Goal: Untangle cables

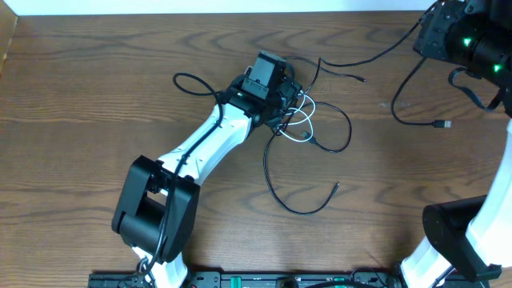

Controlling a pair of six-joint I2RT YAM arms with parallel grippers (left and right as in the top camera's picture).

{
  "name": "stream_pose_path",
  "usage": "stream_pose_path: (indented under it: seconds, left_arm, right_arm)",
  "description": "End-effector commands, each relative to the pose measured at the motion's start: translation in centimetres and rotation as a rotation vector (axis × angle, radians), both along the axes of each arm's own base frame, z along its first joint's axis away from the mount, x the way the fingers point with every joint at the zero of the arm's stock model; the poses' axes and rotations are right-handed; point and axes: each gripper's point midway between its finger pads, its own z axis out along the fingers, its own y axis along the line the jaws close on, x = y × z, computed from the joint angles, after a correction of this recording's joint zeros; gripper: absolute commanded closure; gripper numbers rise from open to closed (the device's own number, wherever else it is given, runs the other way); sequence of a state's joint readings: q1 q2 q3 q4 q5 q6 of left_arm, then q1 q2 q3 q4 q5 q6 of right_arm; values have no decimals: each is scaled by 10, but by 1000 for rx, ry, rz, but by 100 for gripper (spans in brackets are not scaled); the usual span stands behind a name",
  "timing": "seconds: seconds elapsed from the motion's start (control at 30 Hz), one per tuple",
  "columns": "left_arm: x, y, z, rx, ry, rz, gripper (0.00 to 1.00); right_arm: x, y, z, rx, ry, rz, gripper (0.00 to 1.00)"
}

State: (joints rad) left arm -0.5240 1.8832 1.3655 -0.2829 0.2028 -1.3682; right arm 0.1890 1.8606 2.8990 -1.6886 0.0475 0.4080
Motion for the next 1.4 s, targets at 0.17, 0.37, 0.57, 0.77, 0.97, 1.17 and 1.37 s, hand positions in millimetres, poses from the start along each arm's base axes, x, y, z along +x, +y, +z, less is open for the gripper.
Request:
stream_pose_path:
  seconds: [0.17,0.37,0.57,0.77,0.97,1.17,1.37]
  left_arm:
    - [6,1,-19,60,-13,51,25]
    - [16,-2,-35,63,-26,60,30]
    - [27,1,-43,49,-36,74,51]
    - [24,-3,-43,29,-25,55,59]
    - [24,-4,-37,-7,-15,37,61]
    - [21,-18,-28,-95,-4,-24,61]
    - [19,-19,-26,-133,16,-47,61]
  right_arm:
    - [-3,0,2,7,-4,-2,99]
    - [-3,0,2,7,-5,-1,98]
    - [-3,0,2,7,-5,-2,98]
    - [-3,0,2,7,-4,-2,98]
    - [-3,0,2,7,-4,-2,98]
    - [-3,0,2,6,-3,-2,99]
    - [-3,0,2,6,-2,-2,99]
